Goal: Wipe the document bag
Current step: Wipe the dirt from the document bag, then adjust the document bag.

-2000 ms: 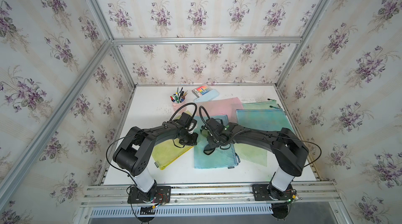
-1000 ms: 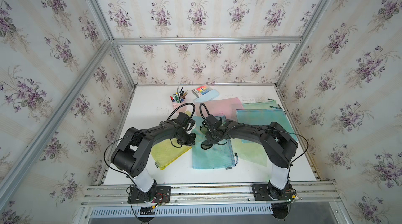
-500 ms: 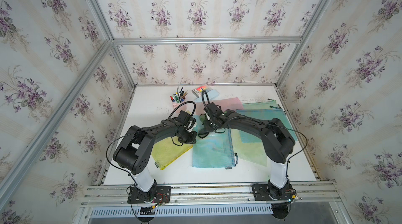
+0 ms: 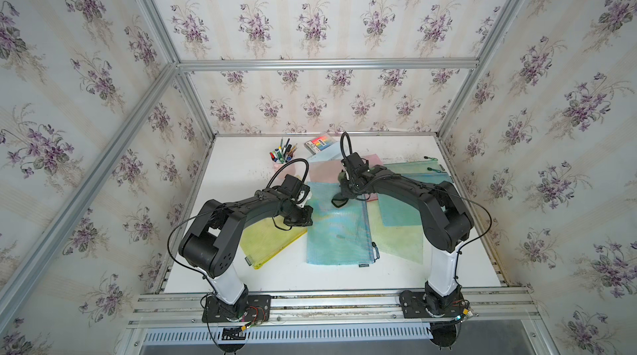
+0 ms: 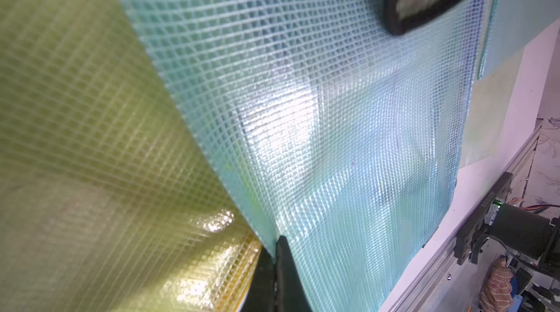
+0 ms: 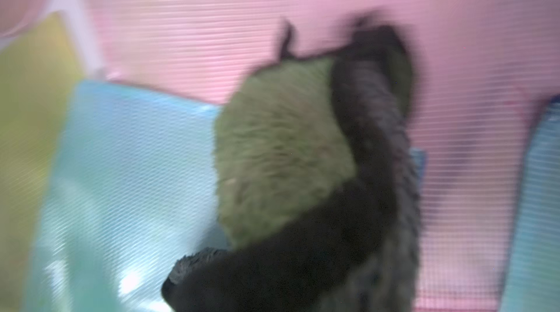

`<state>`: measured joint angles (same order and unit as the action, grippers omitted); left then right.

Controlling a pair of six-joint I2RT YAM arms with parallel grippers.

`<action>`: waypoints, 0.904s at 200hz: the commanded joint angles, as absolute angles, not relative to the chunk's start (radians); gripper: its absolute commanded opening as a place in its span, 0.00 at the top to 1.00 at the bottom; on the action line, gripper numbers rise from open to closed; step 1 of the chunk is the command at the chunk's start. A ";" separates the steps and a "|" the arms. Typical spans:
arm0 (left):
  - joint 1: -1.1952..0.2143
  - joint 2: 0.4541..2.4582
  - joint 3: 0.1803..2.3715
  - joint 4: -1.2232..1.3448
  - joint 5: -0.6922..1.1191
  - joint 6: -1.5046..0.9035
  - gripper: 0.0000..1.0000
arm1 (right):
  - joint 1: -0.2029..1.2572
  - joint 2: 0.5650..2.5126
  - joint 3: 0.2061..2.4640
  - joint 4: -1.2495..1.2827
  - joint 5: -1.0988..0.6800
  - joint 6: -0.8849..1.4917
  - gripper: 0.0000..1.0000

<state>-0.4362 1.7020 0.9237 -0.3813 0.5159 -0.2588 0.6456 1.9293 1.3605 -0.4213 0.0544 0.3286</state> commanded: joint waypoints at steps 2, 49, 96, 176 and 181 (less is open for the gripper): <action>-0.435 1.701 0.930 -0.359 0.511 -0.292 1.00 | 0.780 1.895 1.342 -0.415 -0.037 0.286 0.88; -0.434 1.679 0.924 -0.341 0.516 -0.319 1.00 | 0.765 1.758 1.062 -0.445 0.061 0.392 0.89; -0.435 1.660 0.923 -0.347 0.512 -0.328 1.00 | 0.799 1.562 0.962 -0.441 0.048 0.413 0.87; -0.439 1.635 0.940 -0.364 0.496 -0.328 1.00 | 0.980 1.558 0.840 -0.499 0.086 0.494 0.87; -0.440 1.634 0.941 -0.366 0.494 -0.326 1.00 | 0.953 1.528 0.816 -0.512 0.101 0.507 0.87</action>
